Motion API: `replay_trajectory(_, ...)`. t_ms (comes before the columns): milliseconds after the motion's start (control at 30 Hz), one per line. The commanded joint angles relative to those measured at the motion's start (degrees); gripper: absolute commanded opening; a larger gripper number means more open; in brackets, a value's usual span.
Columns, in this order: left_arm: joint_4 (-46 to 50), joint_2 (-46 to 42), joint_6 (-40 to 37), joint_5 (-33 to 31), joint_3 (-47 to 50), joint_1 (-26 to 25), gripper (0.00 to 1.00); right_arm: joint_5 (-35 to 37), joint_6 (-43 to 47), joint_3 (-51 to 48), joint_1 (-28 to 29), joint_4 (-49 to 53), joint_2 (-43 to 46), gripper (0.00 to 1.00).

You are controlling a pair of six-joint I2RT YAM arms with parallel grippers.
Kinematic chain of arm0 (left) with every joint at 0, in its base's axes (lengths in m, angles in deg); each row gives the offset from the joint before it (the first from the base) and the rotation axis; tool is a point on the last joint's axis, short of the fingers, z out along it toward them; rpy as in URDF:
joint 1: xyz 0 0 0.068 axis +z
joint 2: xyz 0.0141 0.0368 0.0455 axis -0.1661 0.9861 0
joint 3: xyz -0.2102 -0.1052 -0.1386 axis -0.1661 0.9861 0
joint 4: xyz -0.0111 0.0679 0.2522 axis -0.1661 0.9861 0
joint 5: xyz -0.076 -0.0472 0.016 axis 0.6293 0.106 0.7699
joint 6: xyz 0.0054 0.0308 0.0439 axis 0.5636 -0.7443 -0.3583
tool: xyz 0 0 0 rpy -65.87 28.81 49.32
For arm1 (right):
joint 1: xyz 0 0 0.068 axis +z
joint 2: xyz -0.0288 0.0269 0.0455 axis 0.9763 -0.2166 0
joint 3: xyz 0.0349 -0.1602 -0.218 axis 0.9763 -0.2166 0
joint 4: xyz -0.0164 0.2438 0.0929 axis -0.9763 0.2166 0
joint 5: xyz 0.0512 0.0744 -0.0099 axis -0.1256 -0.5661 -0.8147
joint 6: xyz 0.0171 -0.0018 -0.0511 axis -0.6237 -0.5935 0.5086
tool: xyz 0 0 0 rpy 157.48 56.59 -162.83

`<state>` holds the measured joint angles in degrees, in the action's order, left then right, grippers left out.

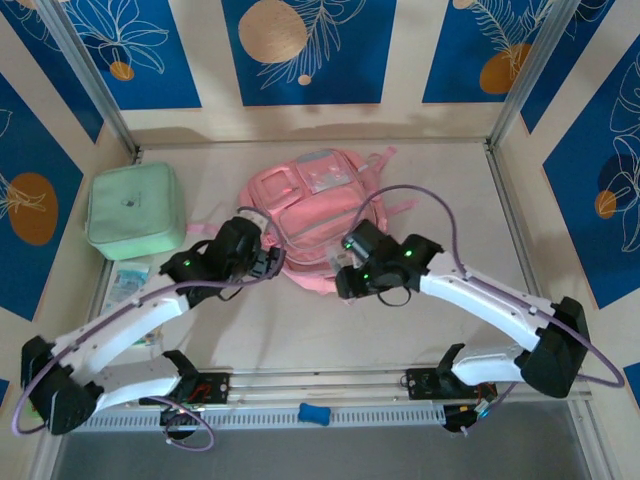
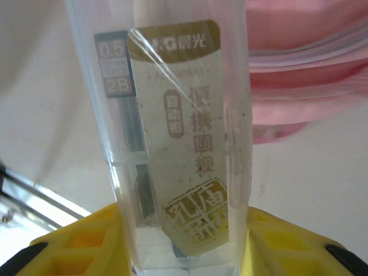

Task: Pack the student bag
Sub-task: Pick up the loose stationery from the bottom-center of the table, then open the student bag at the top-center of the table.

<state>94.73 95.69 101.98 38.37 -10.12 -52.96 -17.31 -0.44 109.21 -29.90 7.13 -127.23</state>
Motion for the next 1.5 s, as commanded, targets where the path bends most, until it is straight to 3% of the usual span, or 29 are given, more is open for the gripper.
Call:
replay_trajectory(0, -5.5, 5.7, -14.3, 5.8, -3.5, 0.4, 0.83, -5.1, 3.5, -1.1, -5.5, 3.5, 2.3, 0.37)
replay_trajectory(200, -10.2, 18.5, -23.1, 11.4, -10.1, 0.4, 0.81, -9.3, 6.5, -1.8, -15.8, 3.6, 2.2, 0.36)
replay_trajectory(333, -10.9, 25.5, -25.9, 12.6, -14.3, 0.3, 0.81, -12.3, 7.3, -2.7, -19.4, 2.5, 2.4, 0.35)
replay_trajectory(700, -6.1, 40.5, -28.8, 7.9, -26.6, 0.3, 0.78, -14.9, 7.8, -5.1, -22.3, 0.4, 1.9, 0.35)
replay_trajectory(867, -7.6, 40.3, -29.8, 5.5, -27.3, 0.9, 0.77, -15.2, 8.0, -5.0, -22.7, 0.3, 1.9, 0.34)
replay_trajectory(1000, -5.4, 39.2, -28.9, 5.3, -29.1, 2.7, 0.69, -15.6, 8.1, -4.8, -23.0, 0.5, 1.9, 0.34)
replay_trajectory(1300, -6.0, 38.8, -26.7, 9.7, -28.3, 4.7, 0.32, -16.1, 8.6, -4.3, -23.5, -0.1, 0.9, 0.34)
replay_trajectory(1433, -4.6, 39.4, -24.6, 10.9, -29.7, 4.7, 0.03, -17.2, 8.3, -3.7, -23.5, -1.1, -0.1, 0.34)
replay_trajectory(1467, -4.4, 38.9, -23.9, 11.2, -29.9, 4.7, 0.00, -17.7, 8.3, -3.4, -23.5, -1.1, -0.5, 0.34)
